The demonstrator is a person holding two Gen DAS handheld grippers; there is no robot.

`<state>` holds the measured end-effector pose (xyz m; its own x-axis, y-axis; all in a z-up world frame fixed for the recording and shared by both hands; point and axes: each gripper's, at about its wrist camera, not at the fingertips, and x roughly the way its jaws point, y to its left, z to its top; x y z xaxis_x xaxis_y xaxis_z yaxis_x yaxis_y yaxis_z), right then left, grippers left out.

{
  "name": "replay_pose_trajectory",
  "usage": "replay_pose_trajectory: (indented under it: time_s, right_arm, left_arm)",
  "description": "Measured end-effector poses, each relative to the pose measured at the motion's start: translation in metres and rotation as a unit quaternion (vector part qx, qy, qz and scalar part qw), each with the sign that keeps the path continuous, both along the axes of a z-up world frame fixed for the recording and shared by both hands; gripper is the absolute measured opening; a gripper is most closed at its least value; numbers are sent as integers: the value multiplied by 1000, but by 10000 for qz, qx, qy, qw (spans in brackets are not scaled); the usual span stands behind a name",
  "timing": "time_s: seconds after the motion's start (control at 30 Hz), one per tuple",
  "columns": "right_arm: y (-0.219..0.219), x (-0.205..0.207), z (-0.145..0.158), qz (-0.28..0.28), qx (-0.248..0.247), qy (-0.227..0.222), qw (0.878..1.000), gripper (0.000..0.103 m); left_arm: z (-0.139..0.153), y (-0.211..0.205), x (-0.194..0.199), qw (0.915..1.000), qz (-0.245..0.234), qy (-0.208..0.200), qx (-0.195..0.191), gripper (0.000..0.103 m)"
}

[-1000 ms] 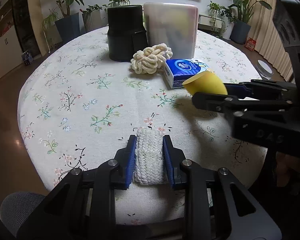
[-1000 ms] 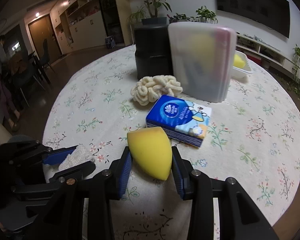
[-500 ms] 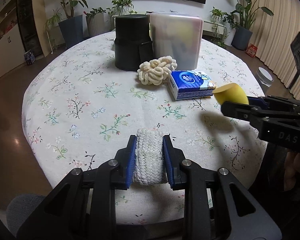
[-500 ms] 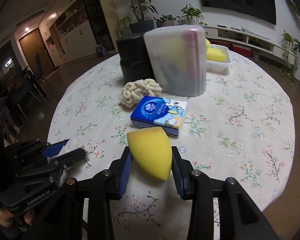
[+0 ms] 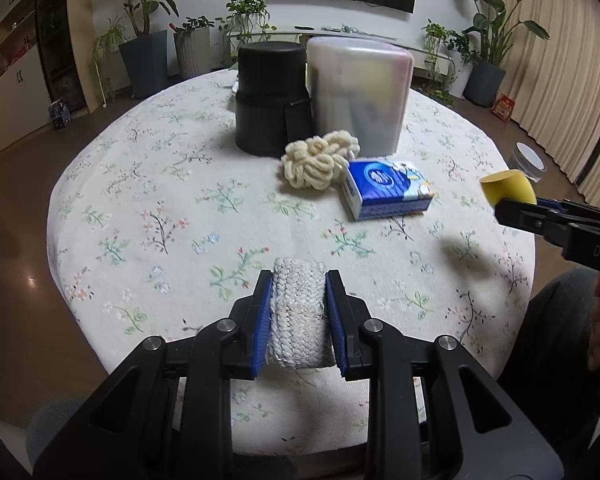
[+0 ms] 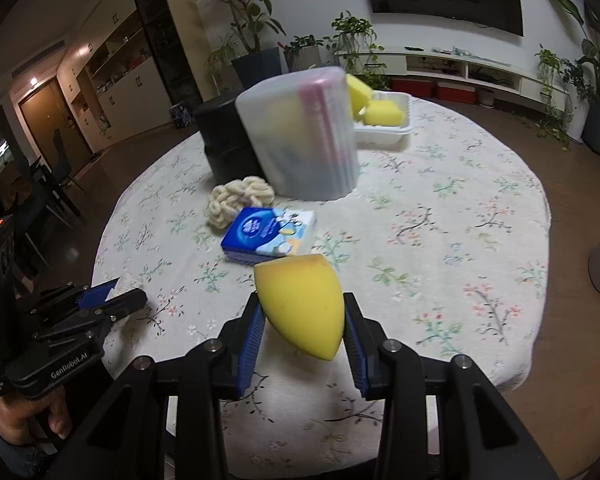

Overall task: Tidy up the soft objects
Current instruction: 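Carry the knitted sock with the left tool while the right tool carries the teardrop sponge to the tray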

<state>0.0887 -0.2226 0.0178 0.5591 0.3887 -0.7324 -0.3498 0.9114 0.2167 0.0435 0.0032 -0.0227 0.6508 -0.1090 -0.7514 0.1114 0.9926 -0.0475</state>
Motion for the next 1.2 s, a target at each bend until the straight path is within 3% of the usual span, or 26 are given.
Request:
replay_pose_trajectory:
  time_s: [0.73,1.2]
  right_arm:
    - [-50,37,23,-457,-55,-77,9989,41]
    - [-87,103,39,-773,-284,-120,9965,41]
  left_arm:
    - [29,40,51,9994,245,-89,-222,24]
    - [66,89,137,9986,423,-276,-175,24]
